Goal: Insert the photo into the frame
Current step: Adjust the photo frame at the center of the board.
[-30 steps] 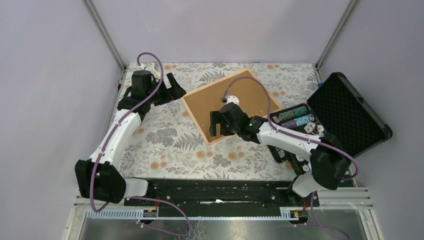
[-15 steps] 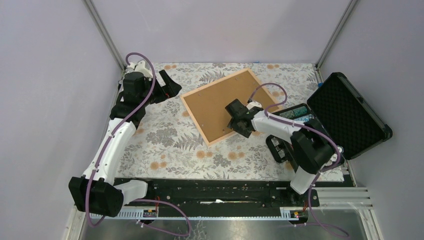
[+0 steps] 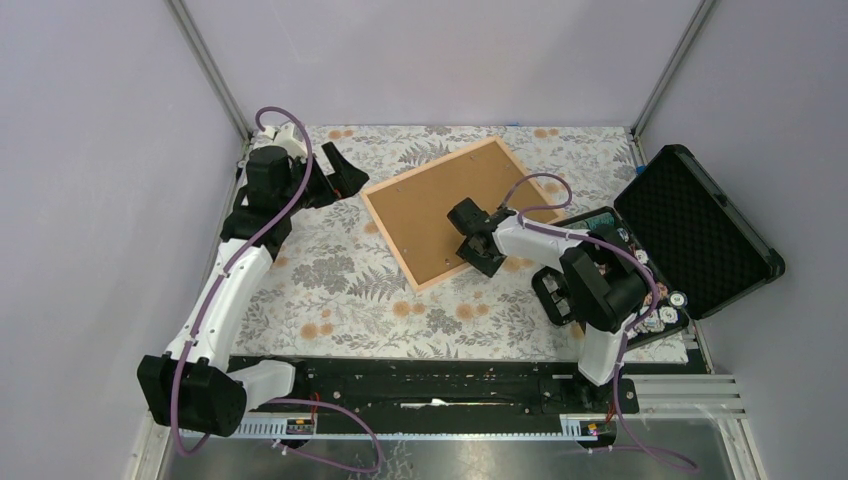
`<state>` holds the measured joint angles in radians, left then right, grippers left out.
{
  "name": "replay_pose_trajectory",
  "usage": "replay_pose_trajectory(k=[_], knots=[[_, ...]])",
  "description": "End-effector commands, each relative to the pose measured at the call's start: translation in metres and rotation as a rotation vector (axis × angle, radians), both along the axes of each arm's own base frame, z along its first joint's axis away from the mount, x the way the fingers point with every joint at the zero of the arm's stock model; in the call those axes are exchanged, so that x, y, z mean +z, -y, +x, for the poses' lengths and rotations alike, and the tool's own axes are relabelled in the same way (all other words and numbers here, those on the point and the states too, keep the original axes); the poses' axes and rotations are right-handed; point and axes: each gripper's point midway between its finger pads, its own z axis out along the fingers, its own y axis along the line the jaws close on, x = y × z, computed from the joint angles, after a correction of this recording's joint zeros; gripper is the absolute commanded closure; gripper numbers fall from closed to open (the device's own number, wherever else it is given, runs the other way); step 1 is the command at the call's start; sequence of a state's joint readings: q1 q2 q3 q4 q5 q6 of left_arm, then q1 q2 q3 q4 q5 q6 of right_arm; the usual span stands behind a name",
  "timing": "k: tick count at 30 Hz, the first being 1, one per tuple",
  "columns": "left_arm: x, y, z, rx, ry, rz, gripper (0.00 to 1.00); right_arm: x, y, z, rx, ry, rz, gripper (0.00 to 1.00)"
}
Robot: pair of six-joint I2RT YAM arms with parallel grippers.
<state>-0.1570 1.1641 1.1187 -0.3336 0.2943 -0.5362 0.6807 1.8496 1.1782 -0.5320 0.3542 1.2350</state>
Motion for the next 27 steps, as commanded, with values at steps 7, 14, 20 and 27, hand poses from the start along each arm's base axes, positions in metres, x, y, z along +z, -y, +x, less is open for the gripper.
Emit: replay_pose_trajectory(k=[7,14,20,27], knots=[[0.019,0.006,0.002,-0.035,0.082,-0.026,0.01,-0.015,0.01,0.002,0.086,0.017,-0.046,0.58],[0.017,0.009,0.002,-0.053,0.081,-0.036,0.01,-0.02,0.02,-0.005,0.264,0.031,-0.101,0.78],[0.017,0.011,0.001,-0.062,0.084,-0.039,0.01,-0.02,0.001,0.003,0.609,0.05,-0.119,0.97],[0.015,0.011,0.001,-0.056,0.085,-0.029,0.01,-0.021,-0.003,0.009,0.842,0.063,-0.147,0.99]])
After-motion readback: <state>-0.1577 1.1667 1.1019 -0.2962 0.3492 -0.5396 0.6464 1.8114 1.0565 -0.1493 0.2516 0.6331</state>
